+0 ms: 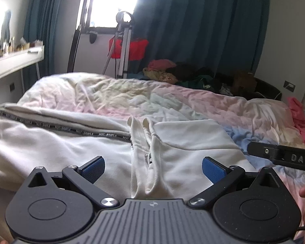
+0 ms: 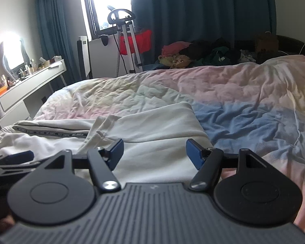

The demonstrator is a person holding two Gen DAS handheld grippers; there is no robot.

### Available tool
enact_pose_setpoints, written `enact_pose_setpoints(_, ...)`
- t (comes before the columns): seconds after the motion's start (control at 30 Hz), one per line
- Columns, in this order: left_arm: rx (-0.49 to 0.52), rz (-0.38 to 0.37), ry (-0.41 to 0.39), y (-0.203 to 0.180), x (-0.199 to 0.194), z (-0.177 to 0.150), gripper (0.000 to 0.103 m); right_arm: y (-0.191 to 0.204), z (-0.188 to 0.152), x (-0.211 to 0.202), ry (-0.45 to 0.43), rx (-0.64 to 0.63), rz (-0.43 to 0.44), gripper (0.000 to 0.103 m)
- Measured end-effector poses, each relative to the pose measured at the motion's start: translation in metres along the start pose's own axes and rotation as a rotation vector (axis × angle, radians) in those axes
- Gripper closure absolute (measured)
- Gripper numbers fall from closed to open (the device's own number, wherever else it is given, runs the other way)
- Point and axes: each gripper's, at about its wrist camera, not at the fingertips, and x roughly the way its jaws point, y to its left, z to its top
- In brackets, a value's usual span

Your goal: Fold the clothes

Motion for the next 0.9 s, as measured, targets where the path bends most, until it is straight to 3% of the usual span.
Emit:
enact_pose_setpoints(0.17,-0.126,0.059,0.049,0.025,0.011,0.003,0.000,0.001,-0.002,0.000,0.008,-0.006,-0.004,0.033)
enact_pose_setpoints(0.37,-0.356,0.115,0.104,0.078,0.010,0.008,0.000,0.002,-0.004,0.002,0.019,-0.012,-0.024,0.033)
enact_pose_setpoints(0.5,-0.556,0.267,0.107,0.126,-0.009,0.011,0.000,-0.001,-0.005,0.003,0.035,0.002,-0.032,0.033)
enact_pose_setpoints(0.6,-0.707,0.335,0.085,0.161,-0.028,0.013,0.000,-0.004,-0.006,0.005,0.044,0.012,-0.030,0.033)
enact_pose_setpoints(0.9,-0.940,0.357,0.125,0.231,-0.010,0.002,0.008,-0.005,-0.011,0.015,0.094,0.018,-0.040,0.033)
